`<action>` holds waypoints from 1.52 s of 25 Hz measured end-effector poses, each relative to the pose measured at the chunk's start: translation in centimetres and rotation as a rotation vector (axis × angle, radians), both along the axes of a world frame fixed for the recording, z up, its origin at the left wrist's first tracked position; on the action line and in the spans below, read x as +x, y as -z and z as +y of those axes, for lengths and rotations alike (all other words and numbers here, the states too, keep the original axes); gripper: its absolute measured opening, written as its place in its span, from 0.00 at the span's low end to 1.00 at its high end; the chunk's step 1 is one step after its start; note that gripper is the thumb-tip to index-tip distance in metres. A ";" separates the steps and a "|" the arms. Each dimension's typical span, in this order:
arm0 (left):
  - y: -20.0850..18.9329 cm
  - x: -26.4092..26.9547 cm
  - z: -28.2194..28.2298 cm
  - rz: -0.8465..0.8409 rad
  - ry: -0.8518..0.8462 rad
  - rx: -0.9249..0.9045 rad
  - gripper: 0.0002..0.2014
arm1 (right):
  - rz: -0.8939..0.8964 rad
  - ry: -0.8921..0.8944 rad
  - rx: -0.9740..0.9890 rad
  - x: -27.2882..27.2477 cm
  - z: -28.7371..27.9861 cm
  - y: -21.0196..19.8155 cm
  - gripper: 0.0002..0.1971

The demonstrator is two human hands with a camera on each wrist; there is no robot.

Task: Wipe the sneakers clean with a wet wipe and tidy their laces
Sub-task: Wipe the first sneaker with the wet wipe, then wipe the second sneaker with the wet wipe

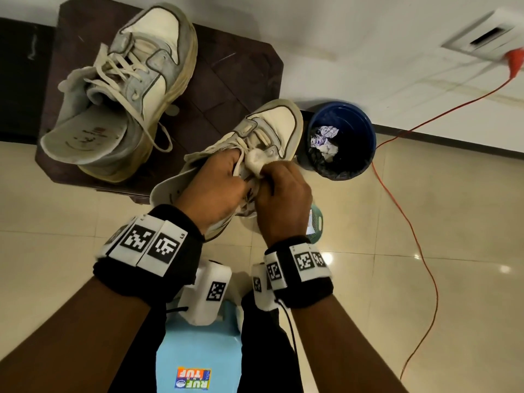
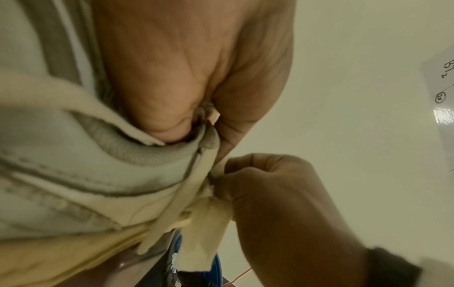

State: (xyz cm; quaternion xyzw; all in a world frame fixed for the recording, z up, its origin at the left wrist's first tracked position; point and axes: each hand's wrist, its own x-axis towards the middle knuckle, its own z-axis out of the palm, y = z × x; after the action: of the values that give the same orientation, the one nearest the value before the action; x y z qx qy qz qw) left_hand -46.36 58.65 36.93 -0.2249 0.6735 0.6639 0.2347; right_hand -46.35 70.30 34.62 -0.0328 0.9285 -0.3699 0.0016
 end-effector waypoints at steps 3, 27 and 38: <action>-0.6 -0.7 0.2 0.023 -0.037 -0.020 0.20 | -0.002 0.061 0.039 -1.9 0.9 0.5 0.07; -4.7 7.5 -4.5 0.583 0.130 -0.898 0.11 | -0.595 0.313 -0.944 1.9 -1.0 -2.4 0.11; -6.4 8.1 -15.1 0.550 0.290 -1.028 0.15 | -0.506 0.284 -0.749 2.6 -9.6 -8.1 0.11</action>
State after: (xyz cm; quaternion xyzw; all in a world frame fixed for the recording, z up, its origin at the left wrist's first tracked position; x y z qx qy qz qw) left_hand -38.27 43.52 43.31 -0.0354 0.9681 0.2479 0.0014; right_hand -43.72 60.66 42.74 0.1872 0.6970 -0.6722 0.1652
